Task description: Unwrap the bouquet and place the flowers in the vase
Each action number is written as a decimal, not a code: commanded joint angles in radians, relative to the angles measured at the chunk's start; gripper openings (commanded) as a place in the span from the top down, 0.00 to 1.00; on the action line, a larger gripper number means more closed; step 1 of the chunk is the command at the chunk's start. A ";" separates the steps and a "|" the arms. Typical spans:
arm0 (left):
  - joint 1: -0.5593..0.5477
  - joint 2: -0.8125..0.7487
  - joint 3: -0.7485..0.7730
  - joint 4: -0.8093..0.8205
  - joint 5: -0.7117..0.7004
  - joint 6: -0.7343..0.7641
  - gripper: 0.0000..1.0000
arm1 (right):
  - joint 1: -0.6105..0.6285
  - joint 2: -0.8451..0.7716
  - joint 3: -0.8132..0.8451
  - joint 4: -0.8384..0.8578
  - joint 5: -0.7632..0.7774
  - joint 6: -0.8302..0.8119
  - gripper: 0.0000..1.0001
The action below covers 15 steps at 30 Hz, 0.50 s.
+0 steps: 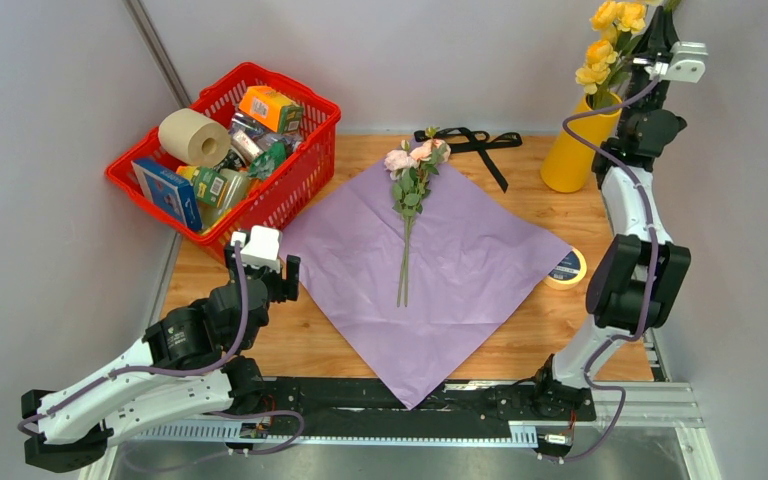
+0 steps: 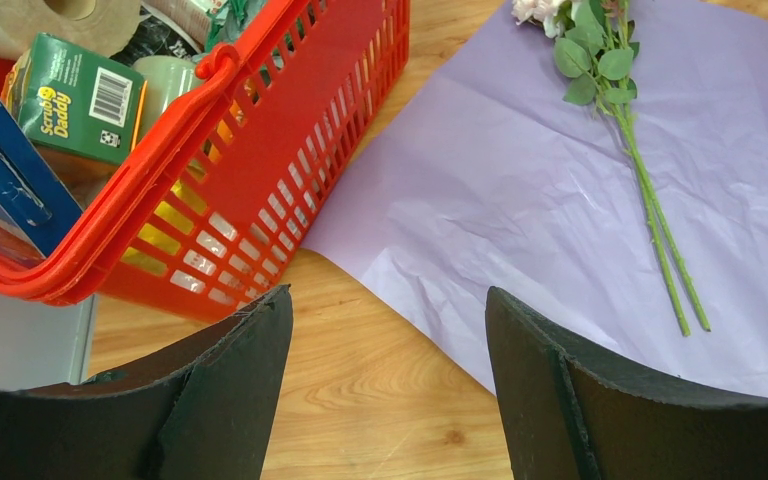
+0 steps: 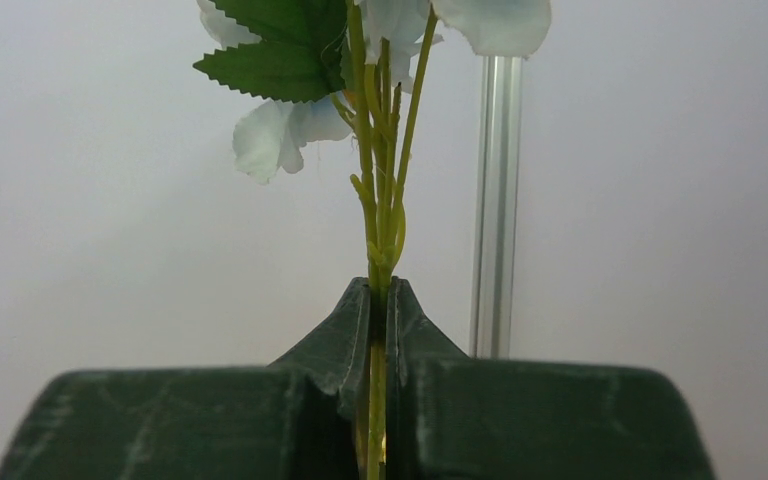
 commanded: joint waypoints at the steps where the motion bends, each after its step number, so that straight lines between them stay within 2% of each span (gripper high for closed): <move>1: -0.002 0.001 -0.003 0.027 -0.008 0.017 0.21 | -0.002 0.067 0.073 0.055 -0.051 0.011 1.00; 6: -0.002 0.005 -0.003 0.027 -0.007 0.018 0.21 | -0.002 0.107 0.087 0.019 -0.043 -0.015 1.00; 15: -0.002 0.010 -0.006 0.032 -0.008 0.020 0.21 | -0.002 0.122 -0.020 -0.023 -0.079 -0.086 1.00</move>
